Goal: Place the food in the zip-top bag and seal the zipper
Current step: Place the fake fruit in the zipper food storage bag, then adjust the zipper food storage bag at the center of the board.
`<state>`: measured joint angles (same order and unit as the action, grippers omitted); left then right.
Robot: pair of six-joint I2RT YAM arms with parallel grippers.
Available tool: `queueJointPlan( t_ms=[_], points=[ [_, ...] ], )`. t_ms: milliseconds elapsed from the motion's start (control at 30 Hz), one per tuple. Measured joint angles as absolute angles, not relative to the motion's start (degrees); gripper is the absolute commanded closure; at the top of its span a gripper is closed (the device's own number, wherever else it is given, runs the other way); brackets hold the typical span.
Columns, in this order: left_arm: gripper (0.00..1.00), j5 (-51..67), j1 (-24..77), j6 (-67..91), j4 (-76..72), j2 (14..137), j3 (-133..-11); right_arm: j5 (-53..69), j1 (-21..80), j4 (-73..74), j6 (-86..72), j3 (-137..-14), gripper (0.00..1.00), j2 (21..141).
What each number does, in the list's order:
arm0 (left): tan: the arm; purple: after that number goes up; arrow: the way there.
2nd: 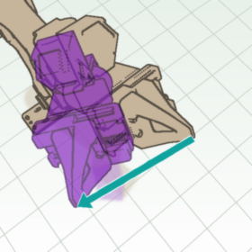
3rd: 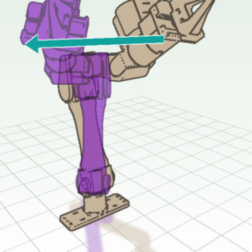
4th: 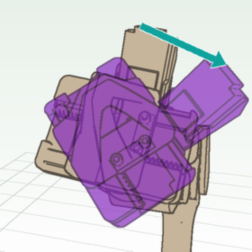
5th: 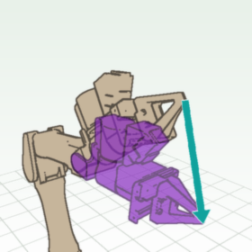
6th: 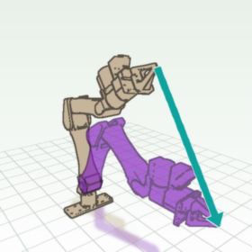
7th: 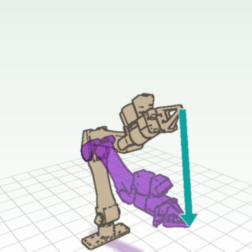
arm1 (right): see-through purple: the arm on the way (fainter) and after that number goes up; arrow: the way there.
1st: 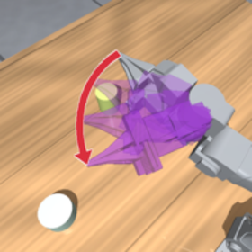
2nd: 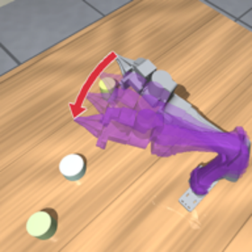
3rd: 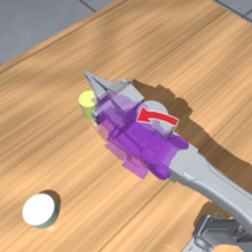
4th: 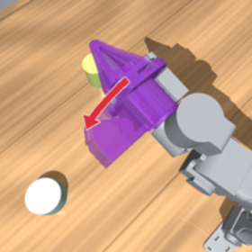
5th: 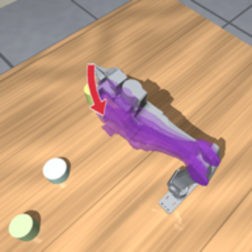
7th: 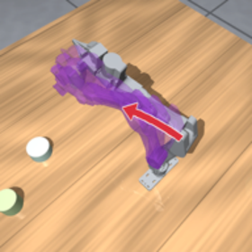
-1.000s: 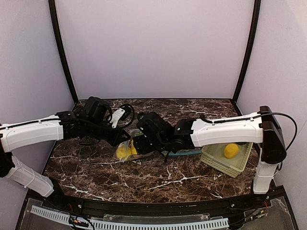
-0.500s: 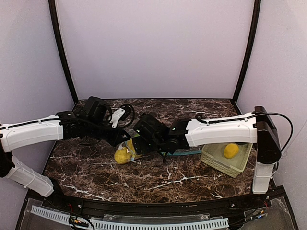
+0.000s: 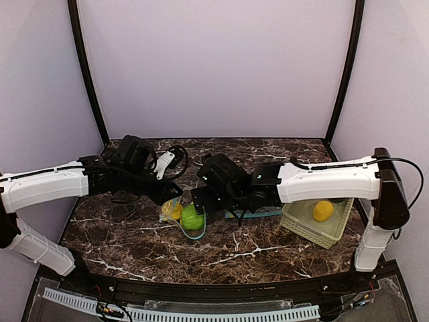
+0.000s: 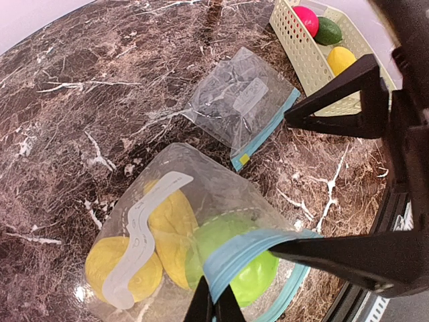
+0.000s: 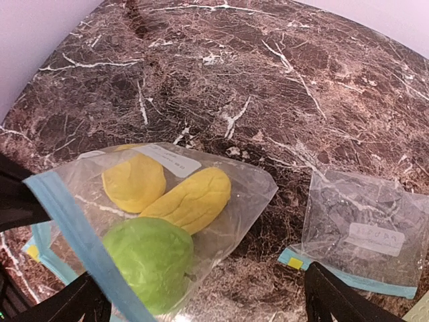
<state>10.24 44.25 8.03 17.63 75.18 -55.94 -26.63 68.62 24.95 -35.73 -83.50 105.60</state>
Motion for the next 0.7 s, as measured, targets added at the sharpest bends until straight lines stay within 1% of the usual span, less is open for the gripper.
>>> queueJointPlan(
  t_ms=[167,267,467,600,700],
  points=[
    [0.99,10.2,44.2,7.9,17.6,75.2,-55.9,-23.7,68.5,23.6,-37.6,-78.3,0.15,98.2],
    [0.99,10.2,44.2,7.9,17.6,75.2,-55.9,-21.1,68.5,21.7,-38.6,-74.6,0.2,95.8],
    [0.99,10.2,44.2,7.9,17.6,75.2,-55.9,-15.9,68.6,18.2,-39.2,-69.1,0.29,95.4],
    [0.99,10.2,44.2,7.9,17.6,75.2,-55.9,-13.6,68.8,16.1,-39.5,-68.7,0.35,95.8],
    [0.99,10.2,44.2,7.9,17.6,75.2,-55.9,-12.8,68.9,14.7,-39.8,-68.9,0.42,96.9]
  ],
)
